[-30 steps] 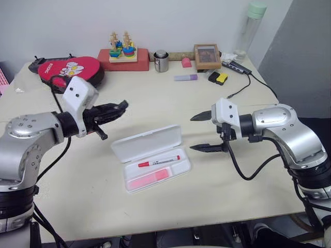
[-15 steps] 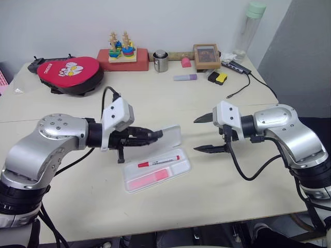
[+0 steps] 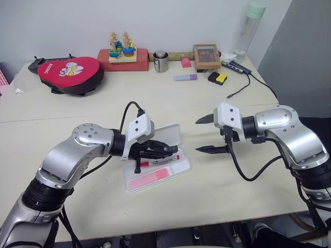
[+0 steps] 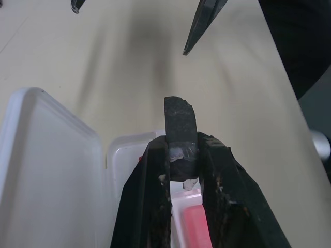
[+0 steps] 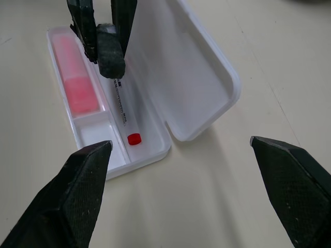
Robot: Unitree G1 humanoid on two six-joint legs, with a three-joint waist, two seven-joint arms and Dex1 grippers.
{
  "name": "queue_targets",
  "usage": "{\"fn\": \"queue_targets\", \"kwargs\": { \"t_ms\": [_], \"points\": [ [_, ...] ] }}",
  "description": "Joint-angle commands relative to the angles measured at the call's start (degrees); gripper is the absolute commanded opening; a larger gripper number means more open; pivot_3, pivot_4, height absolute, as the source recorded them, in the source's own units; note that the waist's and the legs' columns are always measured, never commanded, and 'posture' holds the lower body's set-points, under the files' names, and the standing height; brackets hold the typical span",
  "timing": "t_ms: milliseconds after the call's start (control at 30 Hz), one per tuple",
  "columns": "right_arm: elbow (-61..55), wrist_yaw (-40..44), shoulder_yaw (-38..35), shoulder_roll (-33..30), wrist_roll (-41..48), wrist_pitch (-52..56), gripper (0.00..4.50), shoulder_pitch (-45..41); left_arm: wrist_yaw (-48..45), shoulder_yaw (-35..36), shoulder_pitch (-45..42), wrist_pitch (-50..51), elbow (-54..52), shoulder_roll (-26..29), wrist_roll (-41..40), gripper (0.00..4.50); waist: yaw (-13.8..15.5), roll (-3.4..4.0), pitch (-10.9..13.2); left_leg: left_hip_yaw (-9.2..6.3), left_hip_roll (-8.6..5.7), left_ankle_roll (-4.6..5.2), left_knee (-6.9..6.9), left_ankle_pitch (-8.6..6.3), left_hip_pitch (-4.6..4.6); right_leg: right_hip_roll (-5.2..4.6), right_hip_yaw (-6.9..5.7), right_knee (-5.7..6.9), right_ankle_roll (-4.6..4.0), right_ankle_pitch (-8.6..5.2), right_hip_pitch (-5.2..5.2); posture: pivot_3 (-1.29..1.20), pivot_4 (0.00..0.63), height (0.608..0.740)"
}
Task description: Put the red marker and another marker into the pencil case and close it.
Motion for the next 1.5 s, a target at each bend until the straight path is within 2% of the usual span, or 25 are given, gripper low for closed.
{"fn": "queue_targets", "kwargs": {
  "t_ms": [33,300,500,800,1067,1133,1200,1500],
  "points": [
    [-1.5,0.2,-1.4,-0.6,0.2,-0.6,4.5,0.0,0.0,-3.2,-1.0,-1.3,0.8,-1.4,2.9,0.47,0.1,0.0,0.0,0.0,0.0,0.0,0.01,0.0,-0.01,0.0,0.0,0.0,0.01,0.0,0.0,0.0,0.15,0.74],
    [-1.6,0.2,-1.4,-0.6,0.2,-0.8,4.5,0.5,-1.4,-7.1,-3.0,-1.6,1.1,-4.0,5.3,0.47,0.0,0.0,0.0,-0.01,0.0,0.0,0.02,0.0,-0.01,0.0,0.0,0.02,0.01,0.01,0.0,0.0,0.15,0.74],
    [-1.9,-0.1,-1.6,-0.7,0.2,-0.8,4.5,1.0,-2.0,-10.2,-3.9,-3.4,0.8,-2.6,10.3,0.47,0.1,0.0,0.0,-0.01,0.0,0.0,0.03,0.0,0.0,0.0,0.01,0.03,0.01,0.01,0.0,0.0,0.15,0.74],
    [-2.2,-0.2,-1.8,-0.8,0.3,-0.9,4.5,1.5,-1.7,-11.8,-4.4,-6.2,-1.5,-2.1,16.5,0.47,0.1,0.0,0.0,-0.01,0.0,0.0,0.03,0.0,0.0,0.0,0.01,0.04,0.01,0.01,0.0,0.0,0.15,0.74],
    [-2.1,-0.3,-1.7,-0.5,0.2,-1.2,4.5,1.5,-4.3,-11.4,-3.2,-7.6,-3.7,-2.2,16.3,0.47,0.1,0.0,0.0,-0.01,0.0,0.0,0.04,0.0,0.0,0.0,0.01,0.05,0.01,0.01,0.0,0.0,0.15,0.74],
    [-2.1,-0.3,-1.7,-0.5,0.2,-1.1,4.5,1.6,-4.1,-10.7,-3.3,-7.6,-3.8,-2.6,16.0,1.15,0.1,0.0,0.0,-0.01,0.0,0.0,0.05,0.0,0.0,0.0,0.01,0.06,0.01,0.01,0.0,0.0,0.15,0.74],
    [-2.2,-0.4,-1.7,-0.5,0.3,-1.1,4.5,1.6,-3.7,-10.1,-3.7,-7.3,-3.7,-3.0,15.9,1.35,0.1,0.0,0.0,-0.02,0.0,0.0,0.05,0.0,0.0,0.0,0.01,0.06,0.01,0.01,0.0,0.0,0.15,0.74],
    [-2.4,-0.4,-1.9,-0.6,0.4,-0.6,4.5,1.5,-3.2,-8.8,-4.9,-6.2,-3.8,-3.4,15.5,3.18,0.1,0.0,0.0,-0.01,0.0,0.01,0.09,0.0,0.0,0.0,0.01,0.07,0.01,0.01,0.01,0.0,0.15,0.74]
  ]
}}
